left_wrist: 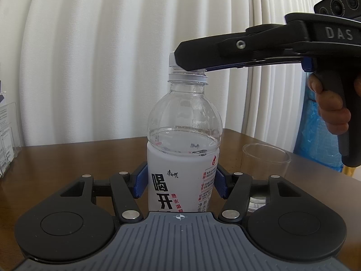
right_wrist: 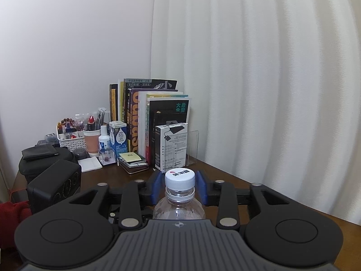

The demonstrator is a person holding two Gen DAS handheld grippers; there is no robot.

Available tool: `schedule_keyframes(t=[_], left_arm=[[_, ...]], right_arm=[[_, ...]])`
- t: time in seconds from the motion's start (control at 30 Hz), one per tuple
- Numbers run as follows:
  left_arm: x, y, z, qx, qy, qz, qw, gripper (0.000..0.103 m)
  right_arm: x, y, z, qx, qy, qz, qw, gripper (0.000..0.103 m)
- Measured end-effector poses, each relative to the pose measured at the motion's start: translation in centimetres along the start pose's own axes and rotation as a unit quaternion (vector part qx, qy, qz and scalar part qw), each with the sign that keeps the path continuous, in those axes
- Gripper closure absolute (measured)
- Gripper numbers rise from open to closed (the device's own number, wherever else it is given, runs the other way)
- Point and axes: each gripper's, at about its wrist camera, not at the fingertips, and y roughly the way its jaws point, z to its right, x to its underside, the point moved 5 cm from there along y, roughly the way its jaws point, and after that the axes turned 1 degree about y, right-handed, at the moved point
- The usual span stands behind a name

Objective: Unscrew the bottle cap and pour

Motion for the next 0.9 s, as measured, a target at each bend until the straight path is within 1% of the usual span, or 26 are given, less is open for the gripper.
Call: schedule_keyframes(t=[0.57,0.63,0.67,0.7,0.9], left_arm=[[-0.1,-0.1,0.1,-0.001,0.0,0.0,1.0,0.044],[-0.1,-0.2,0.1,-0.001,0.0,0.0,1.0,0.044],[-0.1,-0.2,0.1,-0.002,0.0,0.0,1.0,0.044],[-0.1,-0.2,0.1,-0.002,0.0,0.0,1.0,0.044],[0.1,-0.3,0.1,-0.002,0.0,0.0,1.0,0.044]], right_arm=[[0.1,-1.2,-0.7,0.013,-0.016,0.002,1.0,0.061],[0.0,-1.4,-0.8,0.015,-0.017,0.004,1.0,0.058],[0.0,-1.5,-0.8,0.016,-0.018,0.005,1.0,0.053],[0.0,-1.6,-0.8,0.017,-0.019,0.005,1.0,0.051],[0.0,-0.2,-0.9,0.009,-0.023,-0.004,1.0,0.051]])
